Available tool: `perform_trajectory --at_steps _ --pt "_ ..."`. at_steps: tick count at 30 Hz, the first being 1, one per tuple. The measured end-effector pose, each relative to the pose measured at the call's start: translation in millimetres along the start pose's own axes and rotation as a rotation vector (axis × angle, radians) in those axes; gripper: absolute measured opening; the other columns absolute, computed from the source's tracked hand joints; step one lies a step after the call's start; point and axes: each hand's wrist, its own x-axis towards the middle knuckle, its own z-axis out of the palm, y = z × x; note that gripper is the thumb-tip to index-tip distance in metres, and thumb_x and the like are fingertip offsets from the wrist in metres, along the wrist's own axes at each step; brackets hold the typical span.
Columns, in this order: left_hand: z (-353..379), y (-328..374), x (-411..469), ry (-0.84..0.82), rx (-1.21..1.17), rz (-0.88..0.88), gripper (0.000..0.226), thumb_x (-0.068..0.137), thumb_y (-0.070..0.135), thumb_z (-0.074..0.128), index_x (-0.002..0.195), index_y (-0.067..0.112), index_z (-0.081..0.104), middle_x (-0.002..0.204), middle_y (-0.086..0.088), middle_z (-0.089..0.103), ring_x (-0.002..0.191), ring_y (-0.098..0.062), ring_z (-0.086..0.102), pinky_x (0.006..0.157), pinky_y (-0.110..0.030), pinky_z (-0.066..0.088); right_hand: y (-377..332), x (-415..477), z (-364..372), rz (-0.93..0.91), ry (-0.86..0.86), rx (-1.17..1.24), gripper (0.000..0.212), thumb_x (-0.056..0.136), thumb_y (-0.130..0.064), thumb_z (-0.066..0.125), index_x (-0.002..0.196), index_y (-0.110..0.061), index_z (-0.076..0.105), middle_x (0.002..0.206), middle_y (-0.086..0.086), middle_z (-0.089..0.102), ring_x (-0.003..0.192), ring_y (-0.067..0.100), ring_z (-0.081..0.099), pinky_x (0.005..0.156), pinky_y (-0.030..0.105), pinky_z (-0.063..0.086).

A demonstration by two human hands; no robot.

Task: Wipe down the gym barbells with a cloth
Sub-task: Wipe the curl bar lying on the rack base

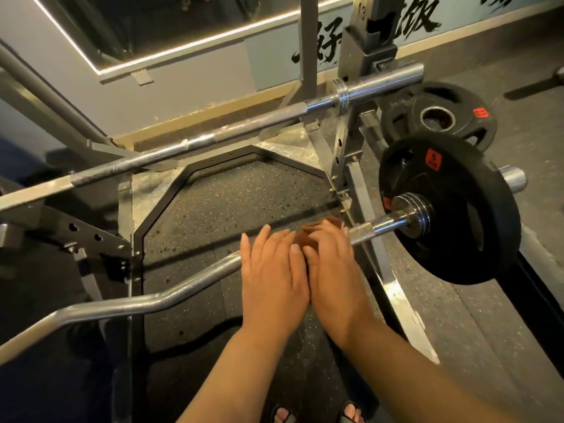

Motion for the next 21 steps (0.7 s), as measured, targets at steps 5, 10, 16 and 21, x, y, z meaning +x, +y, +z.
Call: perform_trajectory --at_steps 5,10,16,21 --pt "-29 5 2 -0.136 -0.359 -0.102 0.069 0.097 0.066 0.011 0.142 0.037 0.054 0.144 0.018 0.051 0.151 -0.008 0.020 0.124 -0.027 -0.011 -36 4 -30 0.181 -0.076 0.400 0.014 0.106 -0.021 0.051 0.111 -0.030 0.060 0.113 -0.006 0.065 0.106 0.006 0.064 0.086 0.020 0.056" --pt "-70 30 2 -0.218 -0.645 -0.277 0.053 0.094 0.069 0.045 0.134 0.039 0.058 0.117 0.011 0.052 0.115 -0.013 0.053 0.106 -0.037 0.047 -66 -10 -45 0.226 -0.222 0.583 0.029 0.108 -0.016 0.048 0.128 -0.034 0.059 0.125 -0.010 0.066 0.115 0.003 0.064 0.090 0.021 0.056" --pt "-104 45 -1 -0.029 -0.833 -0.426 0.025 0.104 0.021 0.055 0.124 0.035 0.063 0.117 0.009 0.071 0.107 -0.003 0.066 0.091 -0.017 0.053 -98 -25 -70 0.284 -0.239 0.551 0.043 0.099 0.005 0.051 0.126 -0.027 0.059 0.127 -0.006 0.066 0.110 0.005 0.066 0.089 0.020 0.055" --pt "-149 69 -5 -0.159 -0.278 0.070 0.059 0.097 0.014 0.057 0.145 0.047 0.043 0.122 0.020 0.042 0.107 0.009 0.047 0.090 -0.002 0.036 -131 -22 -112 0.500 -0.287 0.684 0.032 0.106 -0.040 0.049 0.118 -0.020 0.070 0.112 0.004 0.075 0.105 0.019 0.069 0.082 0.030 0.051"
